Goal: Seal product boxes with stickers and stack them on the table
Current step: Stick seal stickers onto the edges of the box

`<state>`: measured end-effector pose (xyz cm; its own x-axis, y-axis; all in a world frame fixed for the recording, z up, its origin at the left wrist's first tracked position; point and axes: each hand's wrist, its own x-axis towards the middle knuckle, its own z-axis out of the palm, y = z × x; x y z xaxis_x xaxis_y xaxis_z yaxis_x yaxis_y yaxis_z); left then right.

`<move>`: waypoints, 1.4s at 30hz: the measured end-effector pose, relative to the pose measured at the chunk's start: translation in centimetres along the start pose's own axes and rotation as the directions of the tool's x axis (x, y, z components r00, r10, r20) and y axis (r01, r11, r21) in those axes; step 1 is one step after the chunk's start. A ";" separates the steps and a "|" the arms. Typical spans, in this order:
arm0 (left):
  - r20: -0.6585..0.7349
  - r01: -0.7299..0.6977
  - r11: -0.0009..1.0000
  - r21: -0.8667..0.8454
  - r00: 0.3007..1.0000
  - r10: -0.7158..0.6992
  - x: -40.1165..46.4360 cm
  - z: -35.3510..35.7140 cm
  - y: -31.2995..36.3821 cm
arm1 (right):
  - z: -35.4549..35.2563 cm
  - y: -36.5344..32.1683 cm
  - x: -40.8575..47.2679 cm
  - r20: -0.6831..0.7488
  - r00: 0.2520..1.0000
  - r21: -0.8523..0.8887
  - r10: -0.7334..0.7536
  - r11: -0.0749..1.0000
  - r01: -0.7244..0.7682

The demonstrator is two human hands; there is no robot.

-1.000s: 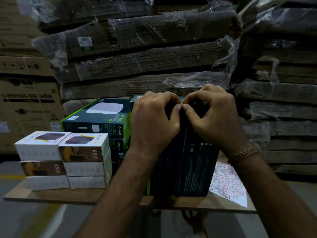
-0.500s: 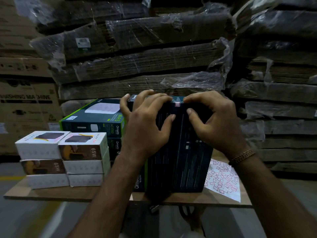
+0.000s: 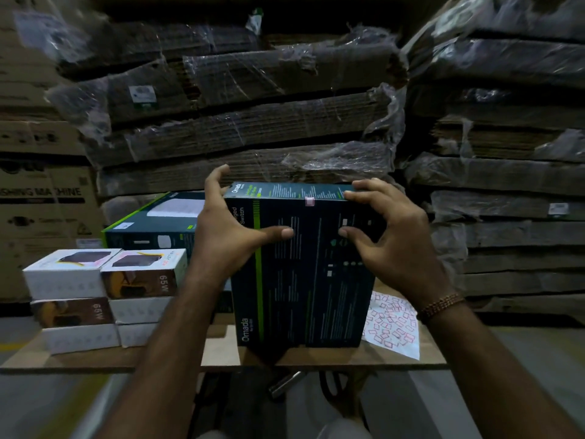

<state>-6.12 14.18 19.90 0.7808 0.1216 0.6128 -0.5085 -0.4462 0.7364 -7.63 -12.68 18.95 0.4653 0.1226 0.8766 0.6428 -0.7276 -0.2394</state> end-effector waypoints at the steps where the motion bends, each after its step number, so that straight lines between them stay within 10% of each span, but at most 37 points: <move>1: 0.012 -0.006 1.000 -0.002 1.000 0.006 0.3 -0.1 0.3 | -0.2 -0.2 0.0 -0.018 1.000 -0.001 -0.010 1.000 0.010; 18: -0.027 -0.266 0.956 -0.127 0.964 0.265 0.3 4.4 4.6 | -6.9 0.1 -2.2 -0.211 0.966 -0.235 -0.151 0.967 0.100; 35: 0.116 -0.532 0.843 -0.083 0.835 0.539 -0.5 13.0 -2.7 | -4.1 8.5 -6.5 -0.123 0.987 -0.381 0.103 0.913 -0.143; 42: 0.126 -0.564 0.826 -0.026 0.817 0.562 0.5 16.1 -5.1 | -0.1 11.8 -9.8 -0.237 0.708 -0.112 0.665 0.705 -0.700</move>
<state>2.67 2.26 11.86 0.3982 -0.2631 0.8788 -0.8695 -0.4136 0.2701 -4.66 -22.51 7.59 0.6128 -0.5575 0.5601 0.0594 -0.6742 -0.7361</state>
